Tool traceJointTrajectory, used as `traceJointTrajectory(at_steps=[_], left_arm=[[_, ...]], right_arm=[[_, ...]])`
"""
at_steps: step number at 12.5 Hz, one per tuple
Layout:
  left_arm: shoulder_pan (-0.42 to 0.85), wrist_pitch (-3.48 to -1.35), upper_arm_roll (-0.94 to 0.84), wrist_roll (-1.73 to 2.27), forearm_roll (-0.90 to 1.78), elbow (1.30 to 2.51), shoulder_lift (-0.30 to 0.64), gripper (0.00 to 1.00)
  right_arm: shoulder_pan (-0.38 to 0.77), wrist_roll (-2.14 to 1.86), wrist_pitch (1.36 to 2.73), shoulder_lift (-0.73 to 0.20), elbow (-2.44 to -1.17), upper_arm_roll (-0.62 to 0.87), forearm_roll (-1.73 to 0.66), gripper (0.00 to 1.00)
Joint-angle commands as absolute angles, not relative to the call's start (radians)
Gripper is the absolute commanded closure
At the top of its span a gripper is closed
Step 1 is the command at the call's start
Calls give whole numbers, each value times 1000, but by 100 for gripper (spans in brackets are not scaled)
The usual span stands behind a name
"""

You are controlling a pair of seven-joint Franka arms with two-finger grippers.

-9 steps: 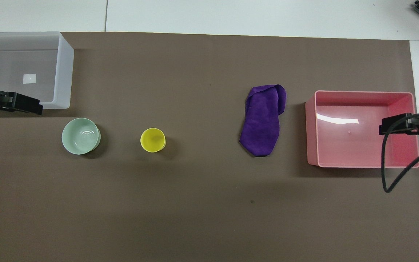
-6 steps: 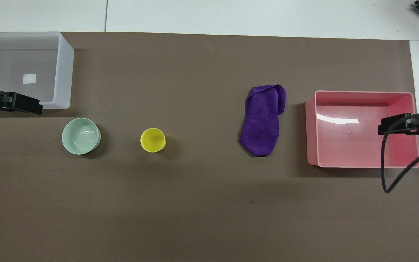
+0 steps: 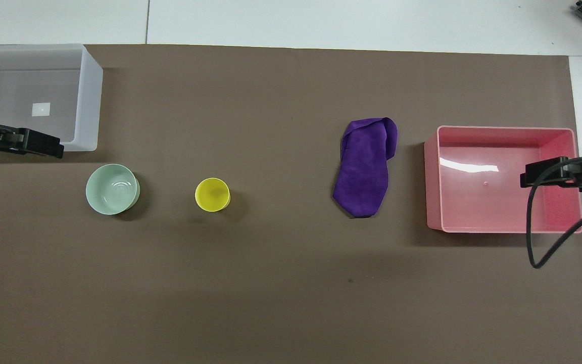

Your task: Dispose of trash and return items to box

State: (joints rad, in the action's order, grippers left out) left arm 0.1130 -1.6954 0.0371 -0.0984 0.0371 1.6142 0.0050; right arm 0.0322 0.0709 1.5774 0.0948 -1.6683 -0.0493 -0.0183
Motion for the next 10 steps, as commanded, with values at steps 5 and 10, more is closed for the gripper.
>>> traceJointTrajectory(at_steps=[5, 10], left_arm=[[84, -1814, 38, -98, 43, 1721, -9, 0], [52, -1934, 38, -109, 43, 1784, 57, 0]], right_arm=[[28, 57, 1600, 132, -1718, -48, -29, 0], [28, 61, 1601, 135, -1726, -48, -26, 0]])
